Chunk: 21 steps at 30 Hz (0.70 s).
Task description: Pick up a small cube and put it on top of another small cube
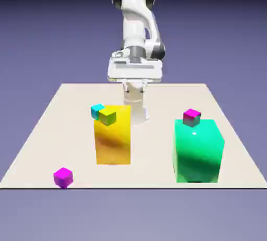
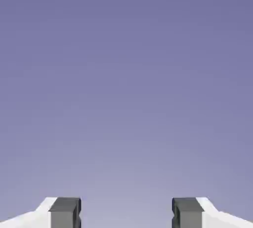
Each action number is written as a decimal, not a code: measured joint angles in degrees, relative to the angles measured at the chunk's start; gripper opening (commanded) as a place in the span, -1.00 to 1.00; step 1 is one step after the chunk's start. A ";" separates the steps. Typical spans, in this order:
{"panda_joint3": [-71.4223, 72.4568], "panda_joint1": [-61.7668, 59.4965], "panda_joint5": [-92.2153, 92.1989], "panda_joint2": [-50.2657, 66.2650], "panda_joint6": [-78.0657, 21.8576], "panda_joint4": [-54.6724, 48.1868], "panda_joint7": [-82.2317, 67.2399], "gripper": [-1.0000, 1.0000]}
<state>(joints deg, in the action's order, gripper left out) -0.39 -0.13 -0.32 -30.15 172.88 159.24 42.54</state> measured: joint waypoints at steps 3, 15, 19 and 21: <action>-0.98 -2.02 -0.81 6.23 -2.79 -4.39 0.21 0.00; -4.90 -10.49 -4.05 31.15 -13.96 -21.93 1.05 0.00; -6.20 -12.82 -5.13 39.45 -17.68 -27.78 1.33 0.00; -6.85 -14.15 -5.67 43.61 -19.54 -30.70 1.48 0.00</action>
<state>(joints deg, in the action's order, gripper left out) -7.25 -14.28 -6.00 13.45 153.34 128.54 44.02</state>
